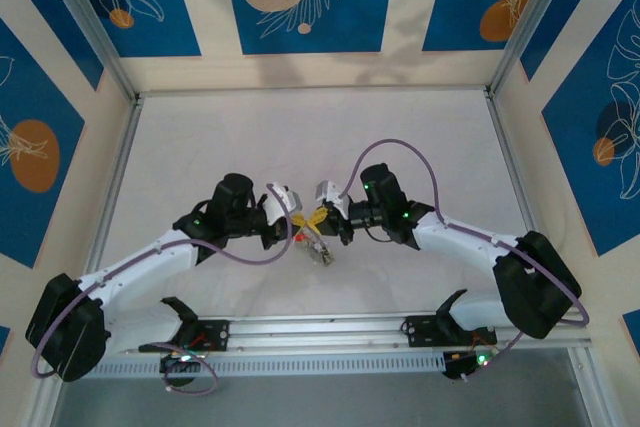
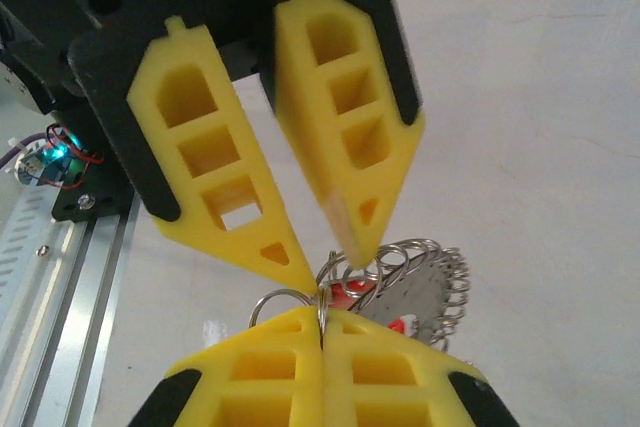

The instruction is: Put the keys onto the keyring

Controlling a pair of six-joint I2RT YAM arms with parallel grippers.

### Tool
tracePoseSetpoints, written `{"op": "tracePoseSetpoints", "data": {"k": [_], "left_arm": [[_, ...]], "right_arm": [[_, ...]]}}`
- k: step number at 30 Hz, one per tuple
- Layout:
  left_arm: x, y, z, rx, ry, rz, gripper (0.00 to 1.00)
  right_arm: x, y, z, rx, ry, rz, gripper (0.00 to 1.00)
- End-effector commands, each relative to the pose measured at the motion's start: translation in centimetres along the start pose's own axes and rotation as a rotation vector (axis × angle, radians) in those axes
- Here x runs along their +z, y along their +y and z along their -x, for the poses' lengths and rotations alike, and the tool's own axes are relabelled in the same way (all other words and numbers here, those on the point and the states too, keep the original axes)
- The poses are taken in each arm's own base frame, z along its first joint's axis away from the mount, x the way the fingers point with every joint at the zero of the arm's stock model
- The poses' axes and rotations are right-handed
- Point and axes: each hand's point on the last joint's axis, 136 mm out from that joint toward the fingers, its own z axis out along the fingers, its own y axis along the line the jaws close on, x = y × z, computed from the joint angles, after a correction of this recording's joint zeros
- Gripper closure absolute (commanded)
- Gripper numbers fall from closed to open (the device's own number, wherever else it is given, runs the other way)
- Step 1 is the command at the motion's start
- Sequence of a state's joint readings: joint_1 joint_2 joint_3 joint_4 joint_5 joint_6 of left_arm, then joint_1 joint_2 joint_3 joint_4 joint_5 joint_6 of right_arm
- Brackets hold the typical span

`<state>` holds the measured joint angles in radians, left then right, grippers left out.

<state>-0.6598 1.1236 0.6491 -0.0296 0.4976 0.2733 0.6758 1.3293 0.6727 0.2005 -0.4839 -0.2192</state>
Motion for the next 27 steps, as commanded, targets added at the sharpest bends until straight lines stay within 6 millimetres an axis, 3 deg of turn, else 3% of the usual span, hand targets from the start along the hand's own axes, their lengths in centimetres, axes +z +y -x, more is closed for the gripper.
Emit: {"op": "tracePoseSetpoints", "data": {"k": [1,10,17,27], "left_arm": [[0.5,-0.1,-1.1,0.020,0.031,0.003,0.89],[0.4,-0.2,-2.0,0.001,0.027,0.032,0.78],[-0.4,-1.2,-1.3,0.137,-0.059,0.017,0.69],[-0.3,-2.3,0.0,0.195,-0.105,-0.019,0.69]], "right_arm": [[-0.6,0.3,1.8,-0.051,-0.094,0.016,1.00],[-0.9,0.7,1.5,-0.112,-0.170,0.025,1.00],[-1.0,1.6,0.8,-0.234,-0.215,0.049,1.00],[-1.0,2.7,0.5,-0.312,-0.235,0.098,1.00]]}}
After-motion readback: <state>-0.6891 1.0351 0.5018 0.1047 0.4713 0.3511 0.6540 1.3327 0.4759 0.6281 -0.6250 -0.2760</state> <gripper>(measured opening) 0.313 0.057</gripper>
